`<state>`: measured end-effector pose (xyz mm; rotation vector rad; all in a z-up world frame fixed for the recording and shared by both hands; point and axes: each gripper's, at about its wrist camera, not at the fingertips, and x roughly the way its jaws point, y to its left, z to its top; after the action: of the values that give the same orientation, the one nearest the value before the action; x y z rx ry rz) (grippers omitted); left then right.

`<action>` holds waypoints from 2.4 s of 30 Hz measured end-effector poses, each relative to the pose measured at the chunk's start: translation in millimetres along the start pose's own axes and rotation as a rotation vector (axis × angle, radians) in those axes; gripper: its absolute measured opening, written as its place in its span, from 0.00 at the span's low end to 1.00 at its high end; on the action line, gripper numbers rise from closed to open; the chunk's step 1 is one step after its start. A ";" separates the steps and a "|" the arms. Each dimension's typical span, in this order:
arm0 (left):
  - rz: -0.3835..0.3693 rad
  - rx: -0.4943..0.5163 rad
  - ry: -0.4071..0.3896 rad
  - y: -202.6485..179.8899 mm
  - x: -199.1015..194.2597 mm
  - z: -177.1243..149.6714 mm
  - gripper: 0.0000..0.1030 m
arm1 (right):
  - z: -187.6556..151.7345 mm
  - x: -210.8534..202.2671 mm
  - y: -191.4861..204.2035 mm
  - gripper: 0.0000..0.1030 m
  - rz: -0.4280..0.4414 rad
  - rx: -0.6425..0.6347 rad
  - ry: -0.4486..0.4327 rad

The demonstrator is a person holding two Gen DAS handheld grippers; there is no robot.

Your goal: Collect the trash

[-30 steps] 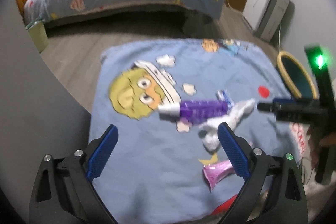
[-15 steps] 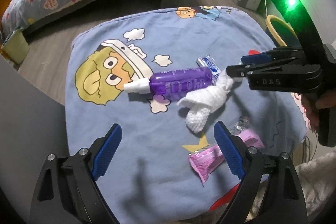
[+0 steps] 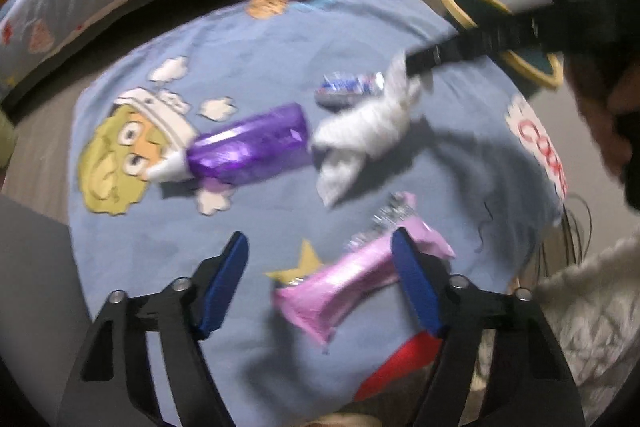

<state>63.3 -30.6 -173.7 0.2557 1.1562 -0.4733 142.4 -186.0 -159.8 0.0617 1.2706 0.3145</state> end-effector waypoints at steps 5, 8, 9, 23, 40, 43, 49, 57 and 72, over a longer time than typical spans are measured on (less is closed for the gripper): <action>0.007 0.083 0.089 -19.1 19.5 -5.0 0.40 | -3.5 -10.5 -11.4 0.06 0.013 0.020 0.005; 0.021 0.113 0.114 -22.3 23.6 -6.4 0.24 | -7.1 -18.1 -12.4 0.06 0.013 0.008 0.047; 0.021 0.105 0.113 -21.3 22.2 -5.1 0.18 | -10.5 -18.3 -14.1 0.06 -0.002 0.001 0.072; 0.071 -0.046 0.058 5.0 5.0 1.5 0.11 | -18.5 -1.6 -20.2 0.37 -0.094 0.017 0.101; 0.045 -0.065 0.078 12.9 13.3 5.3 0.11 | 0.3 28.0 -5.7 0.37 -0.102 -0.027 0.098; 0.040 -0.067 0.081 13.0 14.1 6.3 0.11 | -5.5 41.3 -7.9 0.37 -0.102 -0.010 0.153; 0.044 -0.062 0.078 13.5 12.7 8.1 0.11 | -4.6 33.0 -2.7 0.05 -0.116 -0.032 0.121; 0.057 -0.066 0.004 12.7 -5.5 21.7 0.11 | 14.2 -12.0 -7.2 0.00 -0.026 0.052 -0.024; 0.082 -0.083 -0.038 17.0 -14.4 36.5 0.11 | -4.1 42.3 -4.0 0.42 -0.052 0.115 0.083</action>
<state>96.6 -28.3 -147.0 0.2205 1.1207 -0.3563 150.2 -179.0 -201.3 0.1144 1.3698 0.2009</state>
